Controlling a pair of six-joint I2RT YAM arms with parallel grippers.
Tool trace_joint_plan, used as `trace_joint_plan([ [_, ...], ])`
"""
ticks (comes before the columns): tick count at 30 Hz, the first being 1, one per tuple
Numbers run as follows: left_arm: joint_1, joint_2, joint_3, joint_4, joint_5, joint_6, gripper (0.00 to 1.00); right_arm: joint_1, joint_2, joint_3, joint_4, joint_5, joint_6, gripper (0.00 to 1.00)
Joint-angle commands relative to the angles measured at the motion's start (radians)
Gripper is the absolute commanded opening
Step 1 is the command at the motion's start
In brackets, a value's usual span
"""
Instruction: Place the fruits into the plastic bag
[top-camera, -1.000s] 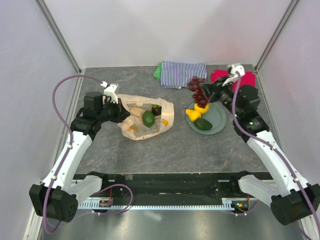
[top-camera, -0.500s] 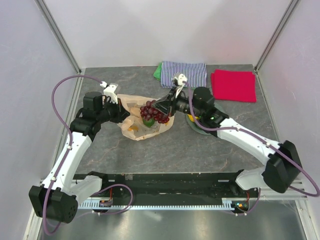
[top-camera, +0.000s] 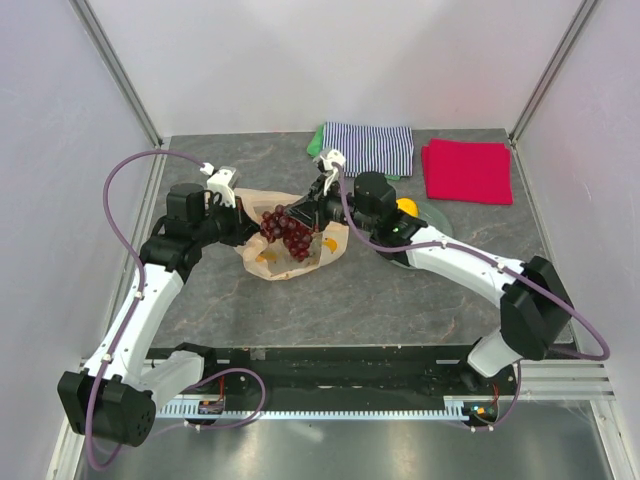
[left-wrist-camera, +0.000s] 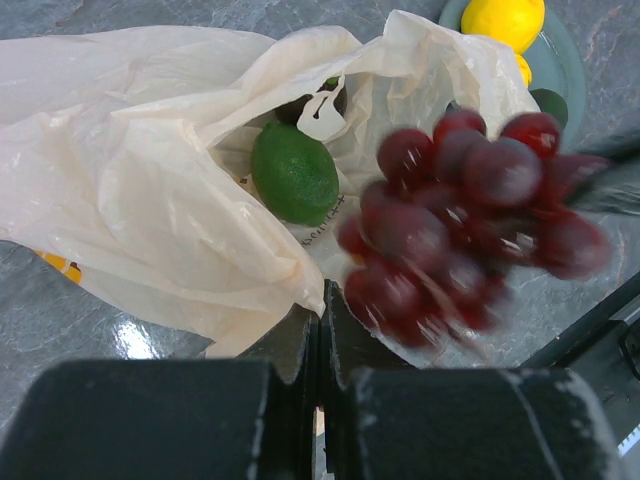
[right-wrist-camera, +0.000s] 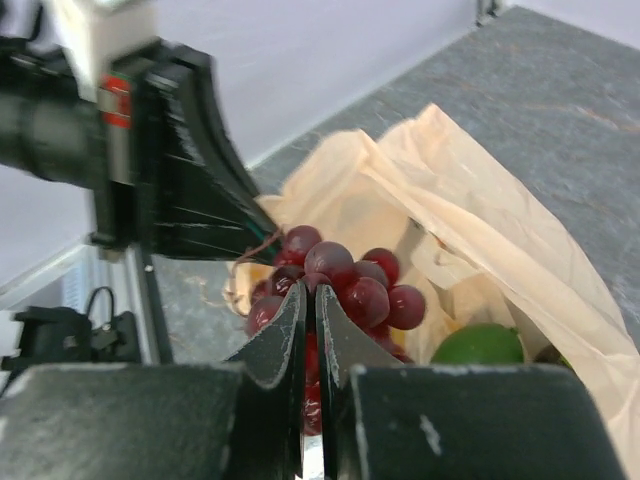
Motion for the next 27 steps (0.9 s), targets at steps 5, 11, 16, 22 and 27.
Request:
trace_joint_plan([
  [5, 0.005, -0.024, 0.004, 0.009, 0.007, 0.010, 0.02, 0.004, 0.047, 0.029, -0.038, 0.141, -0.066, 0.00],
  [11, 0.005, -0.024, 0.004, 0.011, 0.017, 0.008, 0.01, 0.013, 0.096, 0.063, -0.041, 0.148, -0.069, 0.00],
  [16, 0.005, -0.024, 0.005, 0.011, 0.019, 0.008, 0.02, 0.060, 0.177, 0.161, -0.013, 0.149, -0.007, 0.00],
  [22, 0.005, -0.033, 0.002, 0.011, 0.011, 0.007, 0.01, 0.065, 0.332, 0.263, 0.030, 0.195, 0.079, 0.00],
  [27, 0.005, -0.028, 0.004, 0.011, 0.014, 0.008, 0.02, 0.066, 0.372, 0.255, 0.162, 0.154, 0.227, 0.00],
])
